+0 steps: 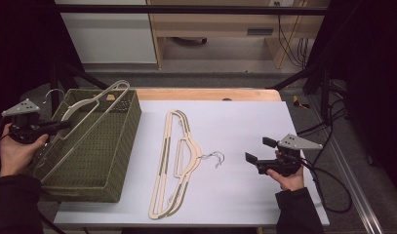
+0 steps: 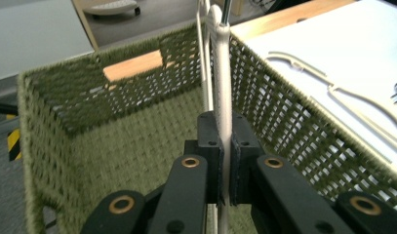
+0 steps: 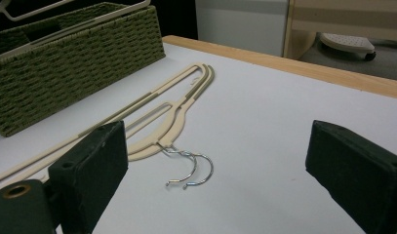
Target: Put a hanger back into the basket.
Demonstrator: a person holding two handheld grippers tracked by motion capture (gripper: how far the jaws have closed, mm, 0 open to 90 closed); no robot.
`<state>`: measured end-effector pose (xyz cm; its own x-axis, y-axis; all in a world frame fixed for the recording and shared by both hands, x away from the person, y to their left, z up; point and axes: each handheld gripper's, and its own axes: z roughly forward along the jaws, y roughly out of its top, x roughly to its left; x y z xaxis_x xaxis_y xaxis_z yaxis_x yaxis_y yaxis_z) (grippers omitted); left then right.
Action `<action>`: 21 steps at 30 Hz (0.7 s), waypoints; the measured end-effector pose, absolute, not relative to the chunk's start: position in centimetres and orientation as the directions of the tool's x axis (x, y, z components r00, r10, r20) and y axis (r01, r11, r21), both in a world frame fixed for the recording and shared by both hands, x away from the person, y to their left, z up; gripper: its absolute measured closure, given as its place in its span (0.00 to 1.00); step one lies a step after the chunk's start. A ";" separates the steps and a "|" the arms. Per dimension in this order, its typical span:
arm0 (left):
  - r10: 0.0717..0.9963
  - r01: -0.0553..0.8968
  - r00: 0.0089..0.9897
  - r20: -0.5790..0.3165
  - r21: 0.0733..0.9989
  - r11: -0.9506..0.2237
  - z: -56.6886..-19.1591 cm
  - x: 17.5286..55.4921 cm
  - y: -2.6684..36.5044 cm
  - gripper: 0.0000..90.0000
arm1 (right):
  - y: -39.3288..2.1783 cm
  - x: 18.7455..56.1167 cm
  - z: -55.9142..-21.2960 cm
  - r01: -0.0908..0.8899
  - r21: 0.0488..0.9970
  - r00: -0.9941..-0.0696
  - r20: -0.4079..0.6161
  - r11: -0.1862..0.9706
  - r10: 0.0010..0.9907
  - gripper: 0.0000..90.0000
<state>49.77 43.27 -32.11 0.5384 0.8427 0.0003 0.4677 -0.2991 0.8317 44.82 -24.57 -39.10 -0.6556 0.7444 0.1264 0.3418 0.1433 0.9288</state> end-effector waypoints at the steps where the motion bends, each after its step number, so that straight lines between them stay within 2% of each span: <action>1: 0.843 0.470 0.538 0.000 0.830 -0.301 -32.2 49.7 43.4 0.96 | -24.6 44.8 -39.1 0.343 0.928 -0.655 0.126 0.144 0.745 0.10; 15: 0.846 0.538 0.532 -0.014 0.778 -0.326 -34.6 49.5 43.3 0.96 | -24.3 45.0 -39.4 0.352 0.922 -0.659 0.124 0.159 0.742 0.10; 21: 0.857 0.581 0.514 -0.047 0.754 -0.307 -37.1 50.3 42.9 0.95 | -24.3 45.0 -39.4 0.355 0.922 -0.659 0.128 0.156 0.741 0.10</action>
